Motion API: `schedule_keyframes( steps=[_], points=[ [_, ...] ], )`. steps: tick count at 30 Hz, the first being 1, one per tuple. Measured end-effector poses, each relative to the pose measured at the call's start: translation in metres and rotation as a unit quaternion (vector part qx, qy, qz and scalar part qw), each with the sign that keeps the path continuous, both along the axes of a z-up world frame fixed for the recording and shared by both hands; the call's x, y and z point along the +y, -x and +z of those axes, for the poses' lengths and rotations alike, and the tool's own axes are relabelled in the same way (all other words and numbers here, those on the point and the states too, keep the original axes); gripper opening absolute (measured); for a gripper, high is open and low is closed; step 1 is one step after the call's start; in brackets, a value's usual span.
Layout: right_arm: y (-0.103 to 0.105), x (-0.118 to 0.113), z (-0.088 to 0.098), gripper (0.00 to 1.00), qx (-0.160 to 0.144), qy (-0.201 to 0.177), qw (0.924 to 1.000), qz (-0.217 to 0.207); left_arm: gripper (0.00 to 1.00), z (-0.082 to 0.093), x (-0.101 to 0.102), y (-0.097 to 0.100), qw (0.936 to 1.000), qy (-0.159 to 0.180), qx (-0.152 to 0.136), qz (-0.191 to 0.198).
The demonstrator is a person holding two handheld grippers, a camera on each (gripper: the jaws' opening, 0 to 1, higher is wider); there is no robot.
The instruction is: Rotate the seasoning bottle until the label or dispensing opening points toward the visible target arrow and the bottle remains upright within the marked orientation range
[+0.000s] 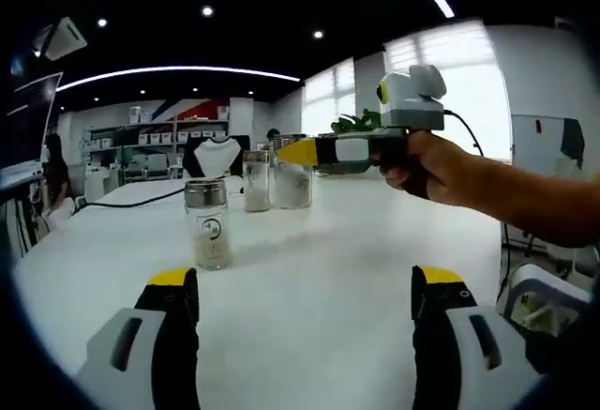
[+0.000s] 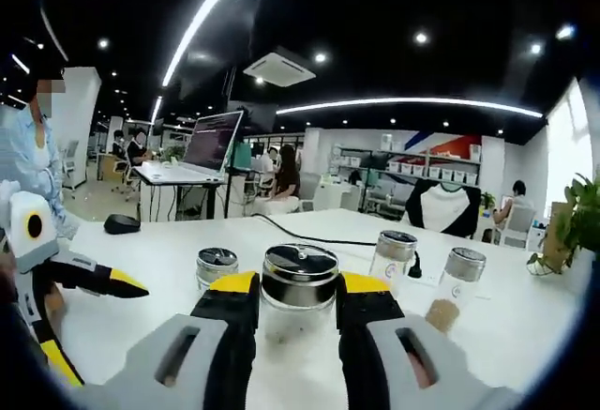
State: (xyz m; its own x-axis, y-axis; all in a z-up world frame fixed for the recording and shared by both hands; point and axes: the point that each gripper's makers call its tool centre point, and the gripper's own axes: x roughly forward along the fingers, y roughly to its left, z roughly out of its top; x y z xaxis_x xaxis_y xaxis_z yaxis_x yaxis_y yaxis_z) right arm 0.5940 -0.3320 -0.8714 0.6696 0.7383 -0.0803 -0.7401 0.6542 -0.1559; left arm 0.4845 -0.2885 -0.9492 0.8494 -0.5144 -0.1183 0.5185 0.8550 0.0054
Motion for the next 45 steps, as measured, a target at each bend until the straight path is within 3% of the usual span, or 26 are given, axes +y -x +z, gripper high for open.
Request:
schedule_keyframes(
  steps=[3,12,18,20,24,36,45],
  points=[
    [0.016,-0.007,0.002,0.29,-0.021,0.000,0.9998,-0.005,1.00,0.003,-0.003,0.001,1.0000,0.000,-0.007,-0.005],
    [0.057,-0.009,0.000,0.29,-0.011,-0.018,0.9995,0.023,0.97,0.003,-0.020,0.007,0.9991,-0.018,-0.026,-0.028],
    [0.077,-0.008,-0.009,0.29,-0.010,-0.022,0.9991,0.034,0.79,0.007,-0.029,0.013,0.9975,-0.019,-0.038,-0.056],
    [0.084,-0.008,-0.011,0.29,-0.006,-0.022,0.9991,0.037,0.79,0.011,-0.033,0.016,0.9971,0.000,-0.039,-0.065],
    [0.100,-0.008,-0.010,0.29,-0.010,-0.028,0.9983,0.051,0.72,0.006,-0.037,0.018,0.9961,-0.022,-0.043,-0.074],
    [0.137,0.002,-0.023,0.29,-0.008,-0.017,0.9944,0.104,0.57,0.011,-0.053,0.028,0.9904,-0.019,-0.067,-0.119],
    [0.153,0.004,-0.019,0.29,0.010,-0.058,0.9857,0.158,0.44,0.010,-0.061,0.038,0.9854,-0.020,-0.061,-0.158]
  ],
)
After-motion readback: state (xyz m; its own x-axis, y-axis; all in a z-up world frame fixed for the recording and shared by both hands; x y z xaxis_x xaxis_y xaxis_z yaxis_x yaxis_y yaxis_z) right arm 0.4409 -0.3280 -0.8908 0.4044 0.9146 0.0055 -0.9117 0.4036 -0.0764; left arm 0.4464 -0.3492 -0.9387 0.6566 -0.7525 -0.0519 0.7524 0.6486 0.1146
